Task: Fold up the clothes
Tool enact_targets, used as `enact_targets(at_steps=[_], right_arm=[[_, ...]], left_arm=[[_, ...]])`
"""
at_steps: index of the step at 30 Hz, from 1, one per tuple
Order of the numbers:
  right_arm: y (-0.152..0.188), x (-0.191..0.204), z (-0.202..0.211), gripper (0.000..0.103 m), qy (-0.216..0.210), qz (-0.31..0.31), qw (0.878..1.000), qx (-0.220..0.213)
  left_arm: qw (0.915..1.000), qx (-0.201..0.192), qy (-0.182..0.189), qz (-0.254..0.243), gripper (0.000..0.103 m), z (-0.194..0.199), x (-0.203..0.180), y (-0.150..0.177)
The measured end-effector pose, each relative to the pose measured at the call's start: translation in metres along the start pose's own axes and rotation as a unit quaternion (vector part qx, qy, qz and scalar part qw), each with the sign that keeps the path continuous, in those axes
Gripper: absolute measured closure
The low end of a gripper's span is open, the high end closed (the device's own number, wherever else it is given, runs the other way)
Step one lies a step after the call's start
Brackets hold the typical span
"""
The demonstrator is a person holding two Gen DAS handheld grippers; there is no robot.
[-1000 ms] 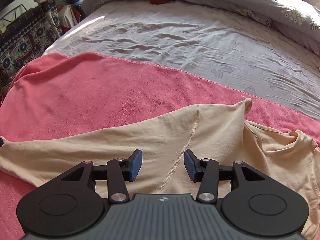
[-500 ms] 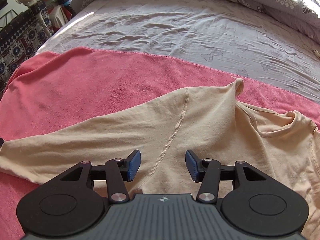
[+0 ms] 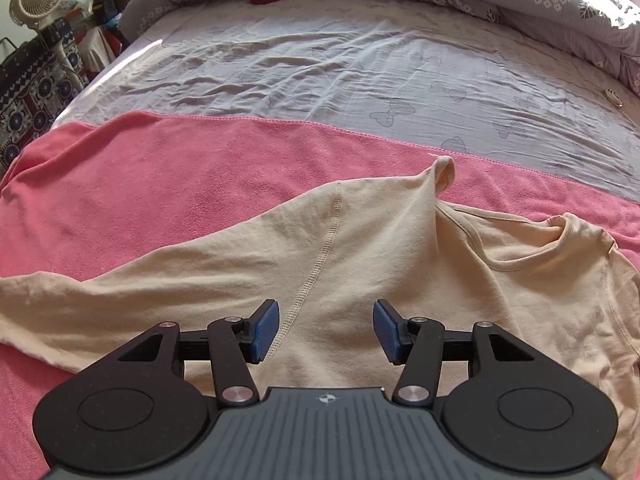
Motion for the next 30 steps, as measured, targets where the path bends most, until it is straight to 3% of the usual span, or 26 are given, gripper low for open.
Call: enact_targets(at_steps=[3,6,9,11,15,18,20,22,23,25,26,28,29,30], right_arm=[[0.005,-0.012,0.016,0.048,0.013,-0.006,1.000,0.000],[0.014,-0.035,0.038,0.045,0.040,-0.013,0.999,0.005],[0.020,-0.072,0.062,0.043,0.083,-0.020,0.996,0.001],[0.021,-0.099,0.066,0.040,0.103,-0.008,0.995,-0.007],[0.012,-0.158,0.057,0.040,0.123,0.035,0.991,-0.026],[-0.004,-0.203,0.033,0.040,0.119,0.046,0.991,-0.039],[-0.018,-0.232,0.013,0.040,0.095,0.040,0.993,-0.048],[-0.028,-0.256,-0.009,0.040,0.068,0.028,0.996,-0.043],[-0.033,-0.268,-0.020,0.040,0.054,0.021,0.997,-0.040],[-0.035,-0.288,-0.043,0.045,0.031,0.001,0.999,-0.013],[-0.032,-0.294,-0.053,0.049,0.021,-0.002,1.000,0.007],[-0.022,-0.300,-0.065,0.068,0.000,-0.002,0.999,0.033],[-0.016,-0.302,-0.069,0.092,-0.010,-0.001,0.999,0.043],[-0.010,-0.303,-0.072,0.095,-0.019,0.001,0.998,0.053]], left_arm=[[0.9982,0.008,-0.054,-0.025,0.103,-0.001,0.000,0.009],[0.9946,0.006,-0.102,-0.012,0.098,0.000,0.012,0.007],[0.9834,-0.003,-0.176,-0.045,0.090,0.005,0.014,0.002],[0.9808,-0.016,-0.185,-0.059,0.090,0.011,0.008,-0.004],[0.9920,-0.049,-0.090,-0.074,0.090,0.031,-0.033,-0.019],[0.9932,-0.065,0.013,-0.096,0.077,0.041,-0.107,-0.033],[0.9888,-0.076,0.088,-0.094,0.076,0.048,-0.165,-0.042],[0.9796,-0.078,0.159,-0.094,0.066,0.052,-0.228,-0.046],[0.9742,-0.074,0.189,-0.097,0.059,0.051,-0.263,-0.045],[0.9646,-0.061,0.230,-0.114,0.058,0.045,-0.333,-0.039],[0.9616,-0.055,0.236,-0.128,0.058,0.040,-0.366,-0.035],[0.9584,-0.040,0.238,-0.153,0.058,0.026,-0.422,-0.026],[0.9595,-0.031,0.230,-0.160,0.058,0.018,-0.442,-0.020],[0.9604,-0.022,0.221,-0.168,0.058,0.010,-0.462,-0.014]])
Point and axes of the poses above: each gripper's, at about its wrist camera, not at the fingertips, and z roughly against the way its jaws point, x to its left, y to its underside, the point moved 3 cm from there along -z, roughly the way its jaws point, and after that the axes turned 14 degrees about -x, right-handed, at the moved point
